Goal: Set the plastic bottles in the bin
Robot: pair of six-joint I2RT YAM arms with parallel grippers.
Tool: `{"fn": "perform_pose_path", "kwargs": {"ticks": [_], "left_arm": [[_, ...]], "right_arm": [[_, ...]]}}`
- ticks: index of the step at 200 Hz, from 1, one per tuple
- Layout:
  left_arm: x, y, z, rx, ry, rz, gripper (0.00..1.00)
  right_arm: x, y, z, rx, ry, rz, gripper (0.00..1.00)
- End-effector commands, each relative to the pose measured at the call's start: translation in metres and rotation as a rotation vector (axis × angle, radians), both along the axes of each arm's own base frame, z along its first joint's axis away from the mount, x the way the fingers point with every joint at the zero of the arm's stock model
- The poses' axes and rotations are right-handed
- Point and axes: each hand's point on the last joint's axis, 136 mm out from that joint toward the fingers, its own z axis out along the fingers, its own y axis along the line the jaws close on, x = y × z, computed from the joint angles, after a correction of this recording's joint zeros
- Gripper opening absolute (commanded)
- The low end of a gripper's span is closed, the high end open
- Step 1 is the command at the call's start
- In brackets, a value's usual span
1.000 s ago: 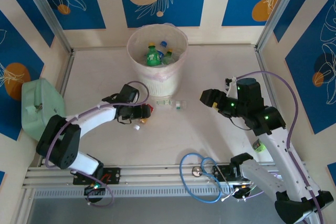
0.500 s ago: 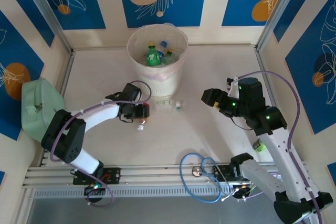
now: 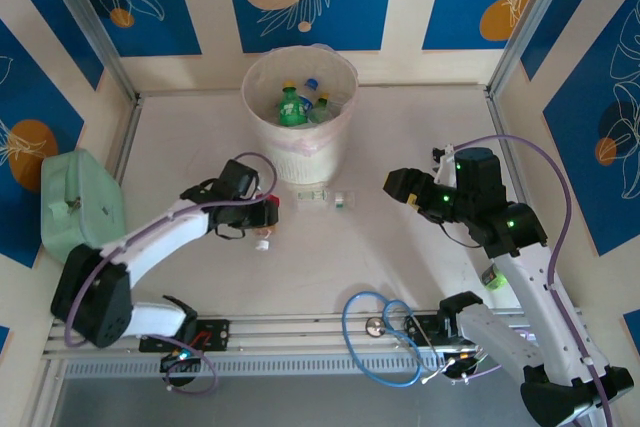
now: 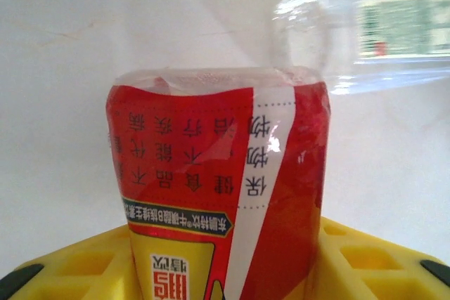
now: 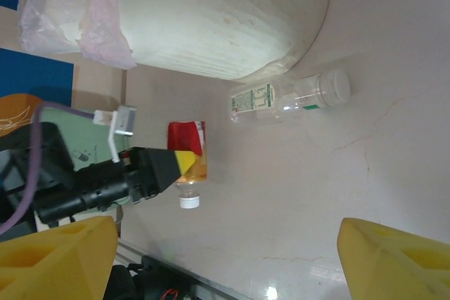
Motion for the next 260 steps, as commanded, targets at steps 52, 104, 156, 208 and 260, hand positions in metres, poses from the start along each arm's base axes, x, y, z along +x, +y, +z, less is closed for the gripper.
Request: {"fn": "perform_pose_path", "kwargs": {"ticks": [52,104,156,208,260], "left_arm": [[-0.05,0.027,0.107,-0.084,-0.104,0.029,0.47],[-0.033,0.02,0.22,-0.181,-0.302,0.023,0.47],[0.044,-0.022,0.338,-0.229,-0.561,-0.029,0.49],[0.147,-0.057,0.341,-0.126,-0.626,-0.019,0.5],[0.2,-0.052,0.313,-0.112,-0.572,0.026,0.5]], "right_arm": [[-0.003,0.011,0.011,0.019,-0.043,0.051,0.82],[-0.002,0.012,0.012,0.015,-0.046,0.052,0.82],[-0.003,0.012,0.014,0.015,-0.051,0.049,0.82],[-0.015,0.002,0.015,-0.001,-0.058,0.024,0.82],[-0.018,-0.003,0.011,-0.011,-0.056,0.013,0.83]]}}
